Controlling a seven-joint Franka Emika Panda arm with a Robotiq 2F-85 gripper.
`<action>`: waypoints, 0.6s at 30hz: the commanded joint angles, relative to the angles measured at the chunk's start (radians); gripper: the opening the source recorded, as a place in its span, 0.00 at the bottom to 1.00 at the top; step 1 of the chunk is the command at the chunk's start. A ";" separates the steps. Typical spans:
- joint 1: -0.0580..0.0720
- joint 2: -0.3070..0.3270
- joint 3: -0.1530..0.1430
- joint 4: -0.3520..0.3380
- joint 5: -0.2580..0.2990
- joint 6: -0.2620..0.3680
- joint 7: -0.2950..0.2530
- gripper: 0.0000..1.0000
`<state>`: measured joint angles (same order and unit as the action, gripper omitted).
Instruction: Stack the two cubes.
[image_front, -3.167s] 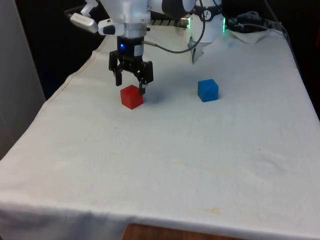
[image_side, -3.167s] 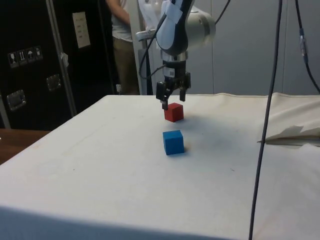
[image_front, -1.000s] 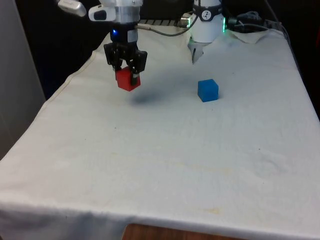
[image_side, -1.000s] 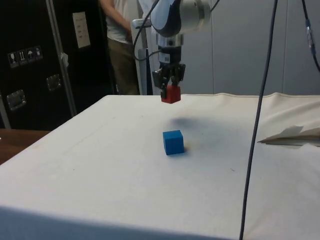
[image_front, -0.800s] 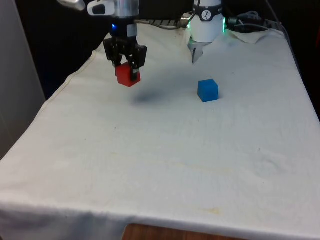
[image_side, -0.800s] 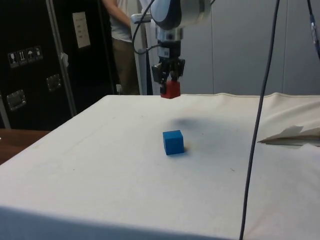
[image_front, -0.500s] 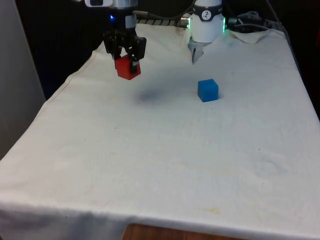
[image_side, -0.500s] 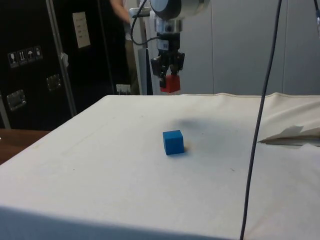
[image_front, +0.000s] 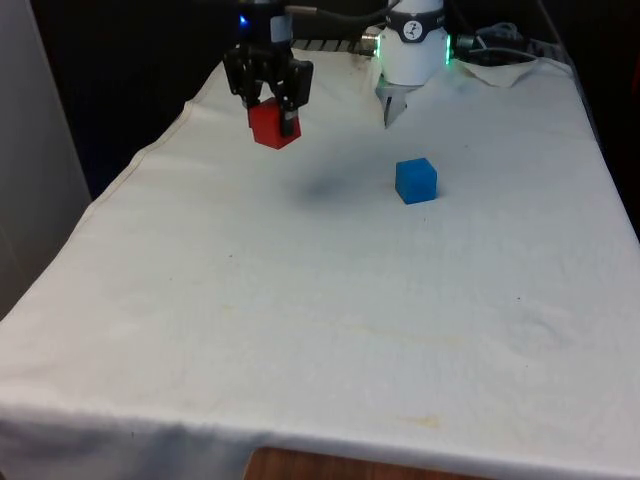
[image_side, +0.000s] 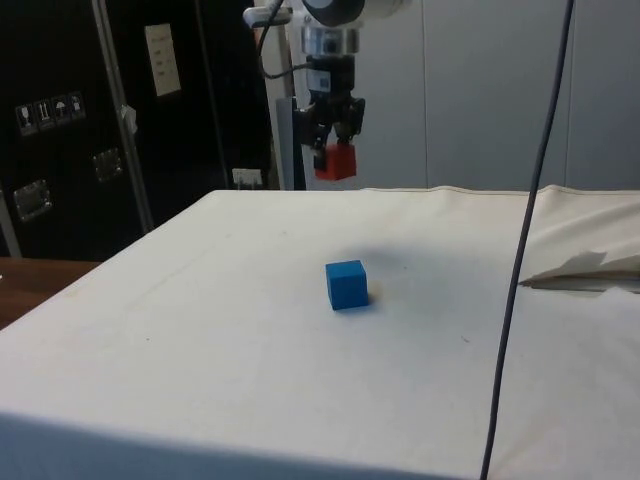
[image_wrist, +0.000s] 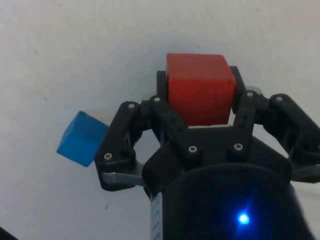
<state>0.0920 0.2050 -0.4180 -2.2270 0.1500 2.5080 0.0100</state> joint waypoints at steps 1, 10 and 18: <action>0.010 -0.004 -0.001 -0.005 -0.019 0.006 0.028 0.04; 0.020 -0.025 0.026 -0.011 -0.064 -0.004 0.095 0.04; 0.024 -0.074 0.055 -0.031 -0.123 -0.024 0.161 0.04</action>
<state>0.1090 0.1360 -0.3570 -2.2530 0.0470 2.4840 0.1530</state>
